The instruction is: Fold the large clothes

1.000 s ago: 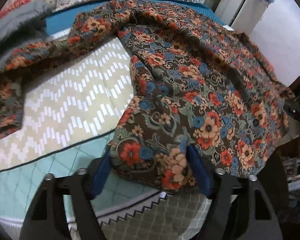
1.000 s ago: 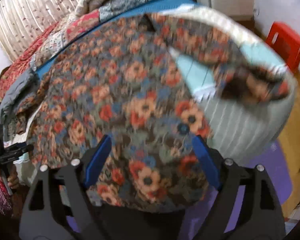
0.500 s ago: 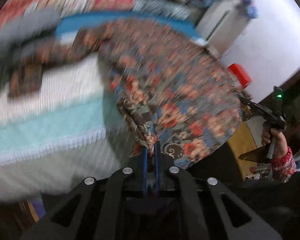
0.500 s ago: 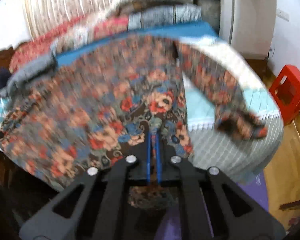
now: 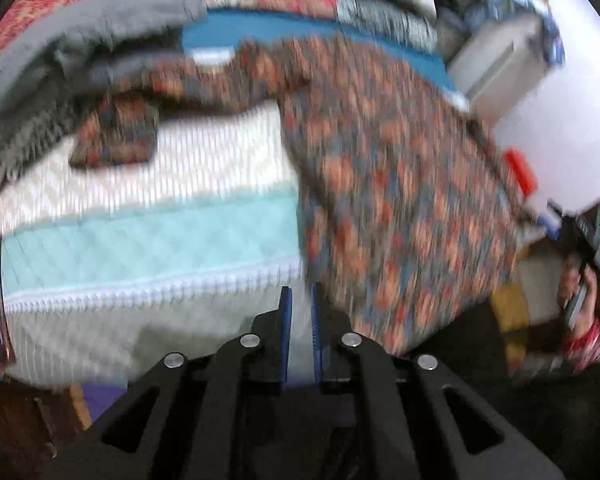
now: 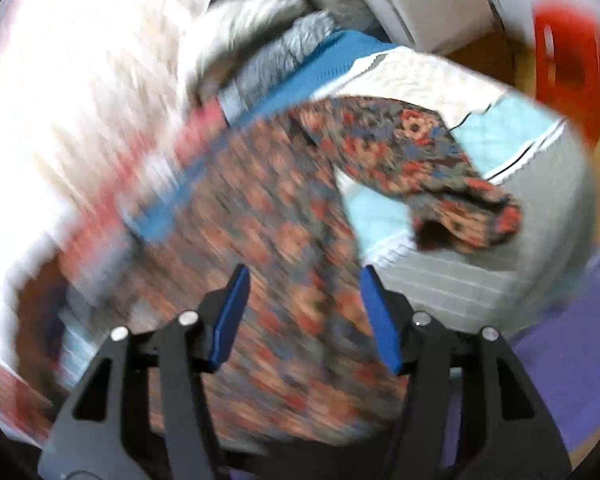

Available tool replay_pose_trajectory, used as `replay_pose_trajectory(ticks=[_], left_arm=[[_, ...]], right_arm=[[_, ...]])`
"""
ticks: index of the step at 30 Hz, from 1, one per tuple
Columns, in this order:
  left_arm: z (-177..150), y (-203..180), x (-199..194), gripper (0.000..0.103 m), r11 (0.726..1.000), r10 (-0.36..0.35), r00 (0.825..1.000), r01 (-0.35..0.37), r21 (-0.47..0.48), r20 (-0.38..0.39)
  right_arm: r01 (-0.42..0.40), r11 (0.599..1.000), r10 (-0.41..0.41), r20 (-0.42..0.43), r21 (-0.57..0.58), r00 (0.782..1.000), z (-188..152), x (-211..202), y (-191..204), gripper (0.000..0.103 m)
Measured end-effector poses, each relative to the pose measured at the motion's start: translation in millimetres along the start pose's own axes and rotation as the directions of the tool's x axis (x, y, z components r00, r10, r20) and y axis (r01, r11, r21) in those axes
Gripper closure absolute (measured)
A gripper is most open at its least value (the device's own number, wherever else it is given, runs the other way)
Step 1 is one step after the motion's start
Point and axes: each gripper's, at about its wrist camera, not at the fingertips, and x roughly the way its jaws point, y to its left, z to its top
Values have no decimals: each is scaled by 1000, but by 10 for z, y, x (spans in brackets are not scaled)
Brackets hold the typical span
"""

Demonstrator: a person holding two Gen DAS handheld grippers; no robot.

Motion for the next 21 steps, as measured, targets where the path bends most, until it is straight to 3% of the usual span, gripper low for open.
replay_pose_trajectory(ticks=[4, 8, 10, 11, 13, 16, 18, 19, 21], left_arm=[[568, -191, 292, 74, 1000, -29, 998, 29, -4, 61], [1060, -512, 941, 74, 999, -3, 999, 1, 36, 43], [1247, -598, 1251, 74, 999, 17, 1000, -18, 26, 16], [1347, -633, 1442, 74, 999, 47, 999, -47, 27, 3], [1432, -640, 1694, 74, 994, 103, 995, -102, 36, -14], [1463, -663, 2084, 74, 979, 196, 979, -191, 75, -62], [1434, -686, 2146, 74, 970, 221, 975, -216, 107, -32], [1428, -720, 2150, 74, 965, 232, 972, -228, 127, -18], [1405, -778, 2145, 74, 953, 255, 967, -251, 167, -2]], right_arm=[[-123, 952, 118, 35, 279, 992, 201, 489, -263, 47], [-81, 865, 46, 82, 496, 996, 396, 1043, -643, 47], [-40, 842, -13, 93, 538, 996, 505, 1126, -757, 49], [-25, 845, -46, 119, 533, 992, 623, 1118, -792, 68], [46, 889, -140, 174, 455, 975, 921, 991, -762, 93], [146, 932, -255, 315, 331, 914, 1538, 662, -706, 94], [201, 939, -300, 376, 280, 877, 1879, 505, -690, 95], [281, 928, -359, 387, 244, 849, 2034, 510, -646, 95], [348, 913, -404, 351, 214, 845, 2247, 691, -688, 94]])
